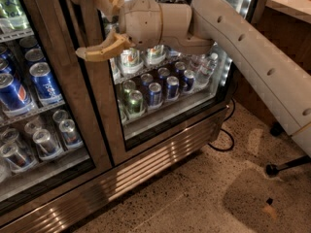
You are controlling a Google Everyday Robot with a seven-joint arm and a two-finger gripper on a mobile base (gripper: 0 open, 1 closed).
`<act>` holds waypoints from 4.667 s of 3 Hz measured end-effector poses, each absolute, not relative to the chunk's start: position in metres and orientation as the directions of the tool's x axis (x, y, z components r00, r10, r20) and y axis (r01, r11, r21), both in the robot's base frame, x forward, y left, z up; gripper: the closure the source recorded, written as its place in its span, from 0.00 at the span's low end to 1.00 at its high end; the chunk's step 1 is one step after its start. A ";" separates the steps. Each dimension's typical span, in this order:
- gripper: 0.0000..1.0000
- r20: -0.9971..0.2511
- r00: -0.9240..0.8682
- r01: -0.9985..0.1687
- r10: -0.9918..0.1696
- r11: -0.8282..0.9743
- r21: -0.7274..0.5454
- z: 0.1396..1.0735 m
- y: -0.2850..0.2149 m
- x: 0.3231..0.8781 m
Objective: Open right fridge door
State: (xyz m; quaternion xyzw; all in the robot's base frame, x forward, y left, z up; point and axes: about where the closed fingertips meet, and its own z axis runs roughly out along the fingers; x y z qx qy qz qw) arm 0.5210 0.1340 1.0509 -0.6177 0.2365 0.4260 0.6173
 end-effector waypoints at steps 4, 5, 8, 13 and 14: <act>0.96 -0.822 0.512 -0.815 0.249 -0.163 -0.556 1.049 0.140 0.517; 1.00 -0.822 0.512 -0.815 0.249 -0.163 -0.556 1.052 0.141 0.524; 1.00 -0.824 0.512 -0.816 0.244 -0.160 -0.555 1.056 0.142 0.533; 1.00 -0.817 0.514 -0.814 0.261 -0.152 -0.560 1.065 0.144 0.532; 1.00 -0.811 0.518 -0.812 0.271 -0.142 -0.566 1.071 0.144 0.532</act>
Offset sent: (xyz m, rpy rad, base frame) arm -0.0094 0.0293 -0.0066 -0.0230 0.0146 0.1550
